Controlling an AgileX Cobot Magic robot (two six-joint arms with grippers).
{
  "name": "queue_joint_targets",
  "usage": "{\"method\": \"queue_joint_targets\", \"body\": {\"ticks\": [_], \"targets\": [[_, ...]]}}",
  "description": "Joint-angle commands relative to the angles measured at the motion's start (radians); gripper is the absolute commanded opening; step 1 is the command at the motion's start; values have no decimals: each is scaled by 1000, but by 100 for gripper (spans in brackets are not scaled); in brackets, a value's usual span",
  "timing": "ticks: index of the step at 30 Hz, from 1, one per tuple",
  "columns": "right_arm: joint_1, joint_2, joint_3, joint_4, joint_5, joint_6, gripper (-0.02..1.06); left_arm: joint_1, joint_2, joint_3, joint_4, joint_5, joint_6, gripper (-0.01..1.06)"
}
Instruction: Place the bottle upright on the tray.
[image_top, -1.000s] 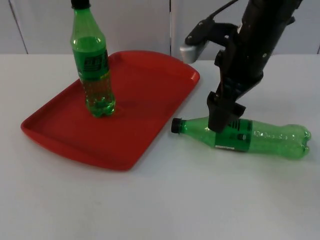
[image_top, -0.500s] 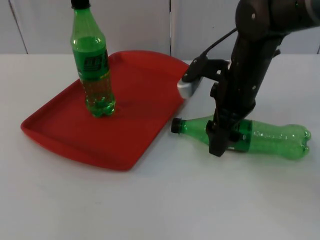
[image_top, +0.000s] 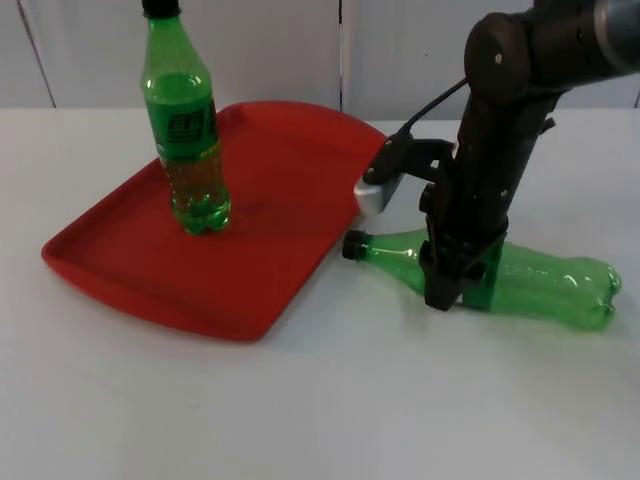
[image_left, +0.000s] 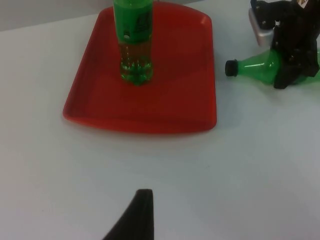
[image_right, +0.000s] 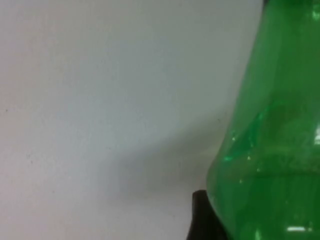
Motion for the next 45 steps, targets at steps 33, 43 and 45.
{"method": "queue_joint_targets", "body": {"ticks": [33, 43, 45], "targets": [[1, -456, 54, 423, -617, 77, 0, -7, -4, 5, -7, 1, -5, 105], [3, -456, 112, 603, -955, 82, 0, -7, -4, 5, -7, 1, -5, 105], [3, -456, 112, 603, -1005, 96, 0, -7, -4, 5, -7, 1, -5, 105]]}}
